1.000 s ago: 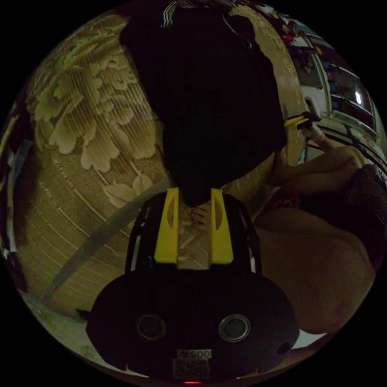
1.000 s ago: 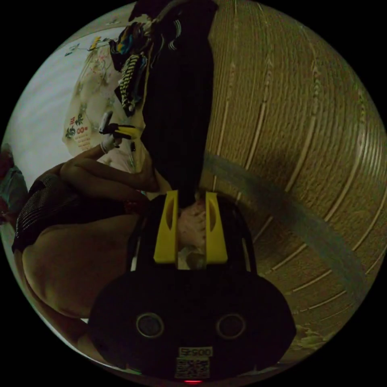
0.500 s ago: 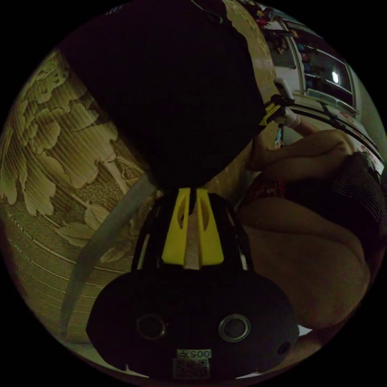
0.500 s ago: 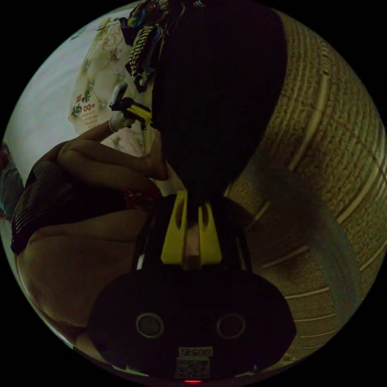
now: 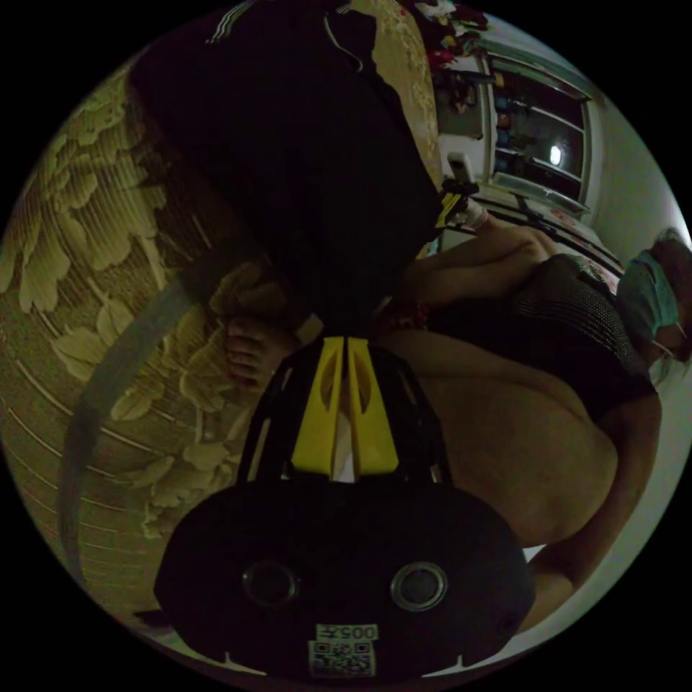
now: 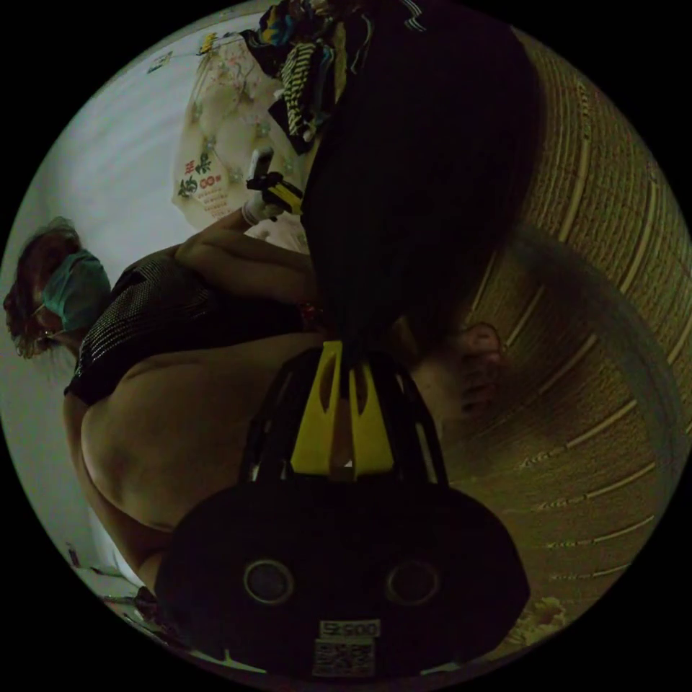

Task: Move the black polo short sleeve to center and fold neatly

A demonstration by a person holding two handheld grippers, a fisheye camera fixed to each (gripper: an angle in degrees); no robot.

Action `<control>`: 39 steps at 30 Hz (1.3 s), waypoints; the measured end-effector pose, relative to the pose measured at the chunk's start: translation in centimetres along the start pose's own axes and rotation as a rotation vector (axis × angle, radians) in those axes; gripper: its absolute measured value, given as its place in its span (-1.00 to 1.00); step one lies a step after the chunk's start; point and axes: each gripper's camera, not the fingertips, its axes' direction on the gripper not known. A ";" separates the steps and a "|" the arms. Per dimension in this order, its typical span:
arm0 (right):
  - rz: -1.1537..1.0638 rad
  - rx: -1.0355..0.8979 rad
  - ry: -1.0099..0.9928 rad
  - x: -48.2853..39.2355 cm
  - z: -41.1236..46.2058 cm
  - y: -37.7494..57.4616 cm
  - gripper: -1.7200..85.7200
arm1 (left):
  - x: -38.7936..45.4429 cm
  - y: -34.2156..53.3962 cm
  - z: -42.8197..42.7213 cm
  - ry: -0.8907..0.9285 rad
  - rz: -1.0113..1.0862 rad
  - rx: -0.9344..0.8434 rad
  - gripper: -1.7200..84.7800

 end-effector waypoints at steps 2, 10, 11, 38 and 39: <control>0.007 -0.049 -0.004 -0.3 0.8 0.1 -0.80 | 0.2 0.5 0.3 0.023 -0.019 -0.046 -0.97; -0.029 -0.116 -0.113 -2.0 1.2 -1.7 -0.89 | 1.9 -0.7 -3.8 0.148 -0.024 -0.112 -0.97; -0.061 -0.070 -0.135 -2.8 -0.2 -2.6 -0.91 | 2.1 -1.0 -5.1 0.144 -0.016 -0.076 -0.96; -0.011 0.491 0.865 -10.7 -5.4 -18.8 -0.72 | 14.2 -15.3 -18.7 -0.704 0.007 0.403 -0.78; 0.011 0.482 0.875 -10.7 -4.9 -19.3 -0.75 | 15.4 -15.6 -18.6 -0.735 0.021 0.391 -0.83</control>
